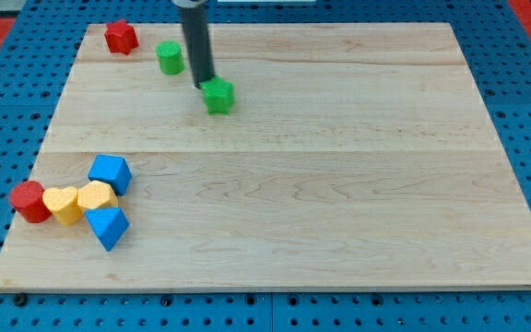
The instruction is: Push the green circle into the green star
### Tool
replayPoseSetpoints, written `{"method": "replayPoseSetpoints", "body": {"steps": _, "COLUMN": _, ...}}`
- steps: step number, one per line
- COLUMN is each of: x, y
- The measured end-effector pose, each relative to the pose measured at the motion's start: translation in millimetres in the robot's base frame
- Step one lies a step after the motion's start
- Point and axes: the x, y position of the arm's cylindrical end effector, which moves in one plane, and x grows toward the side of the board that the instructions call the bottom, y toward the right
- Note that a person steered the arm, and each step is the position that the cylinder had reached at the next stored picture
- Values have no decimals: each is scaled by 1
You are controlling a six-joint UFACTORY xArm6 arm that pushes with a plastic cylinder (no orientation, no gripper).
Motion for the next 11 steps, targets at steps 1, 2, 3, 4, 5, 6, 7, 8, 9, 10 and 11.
{"method": "replayPoseSetpoints", "body": {"steps": 1, "x": 27, "y": 21}}
{"method": "replayPoseSetpoints", "body": {"steps": 2, "x": -27, "y": 49}}
{"method": "replayPoseSetpoints", "body": {"steps": 3, "x": -76, "y": 35}}
{"method": "replayPoseSetpoints", "body": {"steps": 4, "x": -107, "y": -45}}
{"method": "replayPoseSetpoints", "body": {"steps": 5, "x": -116, "y": -105}}
{"method": "replayPoseSetpoints", "body": {"steps": 6, "x": -62, "y": -54}}
{"method": "replayPoseSetpoints", "body": {"steps": 7, "x": 7, "y": 22}}
{"method": "replayPoseSetpoints", "body": {"steps": 8, "x": 7, "y": 45}}
{"method": "replayPoseSetpoints", "body": {"steps": 9, "x": -10, "y": -15}}
{"method": "replayPoseSetpoints", "body": {"steps": 10, "x": -10, "y": -44}}
{"method": "replayPoseSetpoints", "body": {"steps": 11, "x": -10, "y": -44}}
